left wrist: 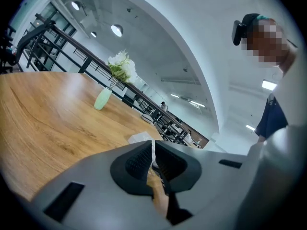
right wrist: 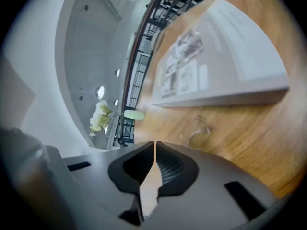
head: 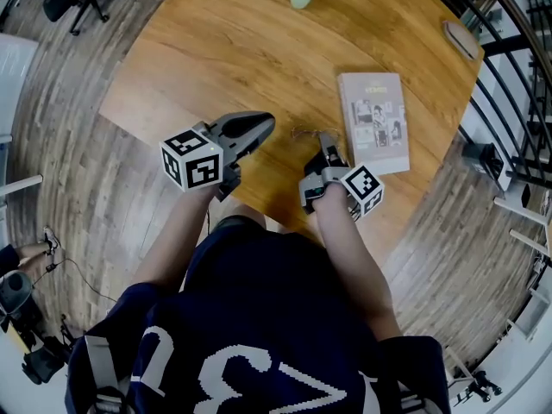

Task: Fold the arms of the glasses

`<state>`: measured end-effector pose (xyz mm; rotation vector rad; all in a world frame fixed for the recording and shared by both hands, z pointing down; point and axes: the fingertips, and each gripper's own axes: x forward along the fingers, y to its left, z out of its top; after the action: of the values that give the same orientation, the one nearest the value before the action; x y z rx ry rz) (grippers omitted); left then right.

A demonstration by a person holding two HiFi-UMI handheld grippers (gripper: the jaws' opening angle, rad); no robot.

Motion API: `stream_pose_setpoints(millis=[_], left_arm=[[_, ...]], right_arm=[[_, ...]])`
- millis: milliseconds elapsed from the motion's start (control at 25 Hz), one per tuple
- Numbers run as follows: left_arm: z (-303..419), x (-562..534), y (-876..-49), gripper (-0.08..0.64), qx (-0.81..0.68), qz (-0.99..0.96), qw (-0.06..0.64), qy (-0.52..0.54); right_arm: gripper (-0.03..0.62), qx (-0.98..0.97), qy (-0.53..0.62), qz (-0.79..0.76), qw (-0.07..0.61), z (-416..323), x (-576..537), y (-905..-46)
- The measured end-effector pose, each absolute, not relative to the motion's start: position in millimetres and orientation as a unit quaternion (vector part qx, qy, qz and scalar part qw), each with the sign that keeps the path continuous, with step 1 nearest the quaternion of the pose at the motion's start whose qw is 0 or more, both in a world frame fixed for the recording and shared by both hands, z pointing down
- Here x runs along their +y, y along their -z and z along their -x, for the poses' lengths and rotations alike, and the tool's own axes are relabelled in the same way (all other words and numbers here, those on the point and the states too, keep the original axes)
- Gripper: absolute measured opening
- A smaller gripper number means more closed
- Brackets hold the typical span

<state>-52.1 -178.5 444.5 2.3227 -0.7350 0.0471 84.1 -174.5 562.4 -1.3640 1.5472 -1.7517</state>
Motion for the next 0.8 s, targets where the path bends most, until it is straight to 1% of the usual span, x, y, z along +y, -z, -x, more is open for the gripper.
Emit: stream_pose_setpoints(millis=[160,360,480,600,800], left_arm=[[51,-195,-419,0.031,-0.313,-0.905,0.287,-0.010],[50,-213,-373,0.031,-0.348,-0.913,0.214,0.006],[51,-218,-343,0.029,-0.371,-0.915,0.158,0.007],[56,-220,-314,0.029,-0.396,-0.912,0.108,0.017],[66,-214,-269,0.029,-0.429,-0.902,0.032,0.040]], right_arm=[[0.028,0.678,0.514,0.491,0.186,-96,-198,-493],[0.025,0.800,0.282,0.521,0.099,-118,-212,-399],[0.025,0.824,0.175,0.534,0.073,-130,-209,-350],[0.025,0.831,0.109,0.542,0.067,-140,-202,-312],[0.025,0.832,0.053,0.547,0.078,-149,-186,-268]])
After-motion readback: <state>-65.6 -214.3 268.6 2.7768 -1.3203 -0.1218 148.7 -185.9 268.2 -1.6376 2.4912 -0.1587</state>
